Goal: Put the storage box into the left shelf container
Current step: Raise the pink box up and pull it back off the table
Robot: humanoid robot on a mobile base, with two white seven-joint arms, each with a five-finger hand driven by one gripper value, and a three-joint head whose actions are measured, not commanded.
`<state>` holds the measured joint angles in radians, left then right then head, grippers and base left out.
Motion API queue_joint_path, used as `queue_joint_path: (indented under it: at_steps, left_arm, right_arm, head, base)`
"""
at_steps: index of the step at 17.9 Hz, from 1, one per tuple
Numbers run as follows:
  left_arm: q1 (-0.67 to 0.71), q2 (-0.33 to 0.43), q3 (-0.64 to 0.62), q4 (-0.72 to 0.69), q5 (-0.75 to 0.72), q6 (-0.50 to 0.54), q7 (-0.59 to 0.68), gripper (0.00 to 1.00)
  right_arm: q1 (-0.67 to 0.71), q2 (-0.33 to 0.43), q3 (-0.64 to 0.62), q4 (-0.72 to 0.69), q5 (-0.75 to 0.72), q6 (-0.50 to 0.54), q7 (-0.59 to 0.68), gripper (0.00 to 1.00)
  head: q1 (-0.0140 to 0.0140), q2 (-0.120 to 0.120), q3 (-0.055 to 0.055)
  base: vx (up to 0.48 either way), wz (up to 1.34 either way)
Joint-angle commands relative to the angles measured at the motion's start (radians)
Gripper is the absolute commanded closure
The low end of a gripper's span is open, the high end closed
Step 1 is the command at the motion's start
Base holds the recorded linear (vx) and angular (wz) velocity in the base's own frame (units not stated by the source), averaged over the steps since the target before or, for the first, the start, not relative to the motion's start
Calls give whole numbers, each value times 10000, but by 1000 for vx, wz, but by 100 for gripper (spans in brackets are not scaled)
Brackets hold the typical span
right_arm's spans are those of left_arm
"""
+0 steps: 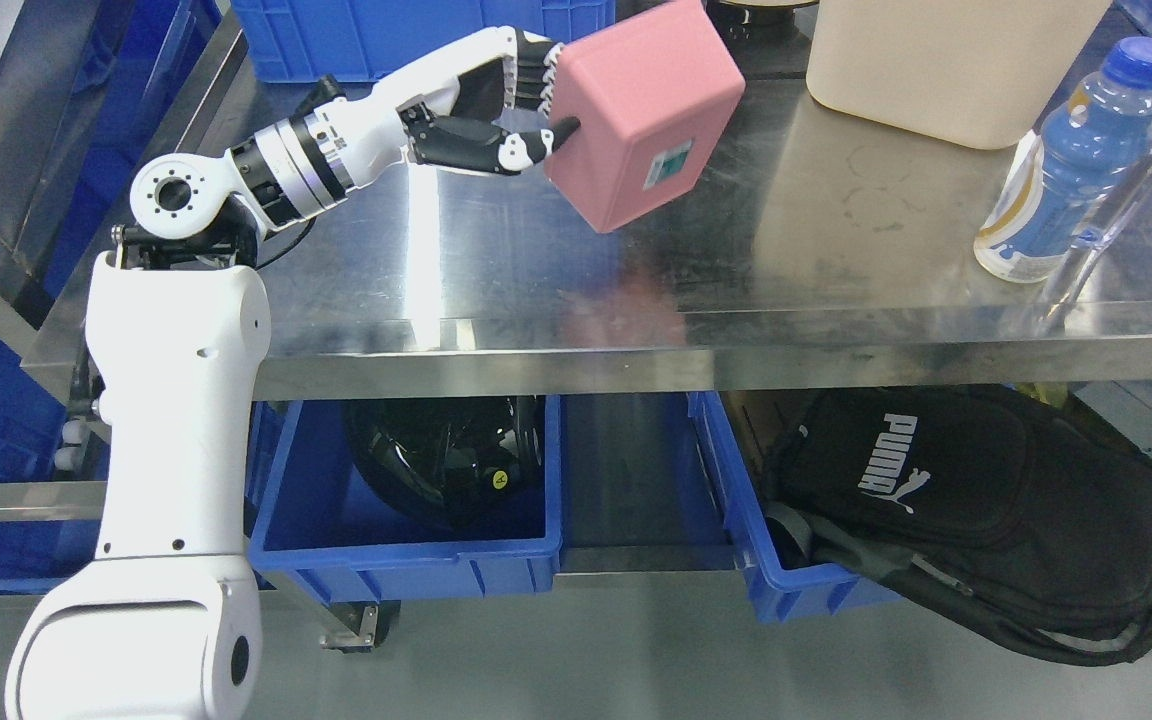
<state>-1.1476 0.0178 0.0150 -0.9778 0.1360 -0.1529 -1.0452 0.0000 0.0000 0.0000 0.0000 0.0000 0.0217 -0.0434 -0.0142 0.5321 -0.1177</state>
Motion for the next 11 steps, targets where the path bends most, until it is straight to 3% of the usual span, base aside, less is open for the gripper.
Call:
queue_joint_path:
  at_steps: [1,8,11]
  left_arm:
    - [1118,-4,879,-1552,2536,-356,1520,99]
    - [4645,-4,-1403,-6216,2552,-955,6763,95]
    - [5628,-4,-2862,-6221,2537,-2089,7185,96]
  right_arm:
    - [93,-175,-46,-175,15,-2,4,0]
    - [93,-175,-46,-175,15,-2,4,0]
    - [93,-175,-46,-175,15,-2,4,0]
  head:
    - [0,0,0]
    - [0,0,0]
    - [0,0,0]
  base:
    - [0,0]
    - [0,0]
    - [3,19]
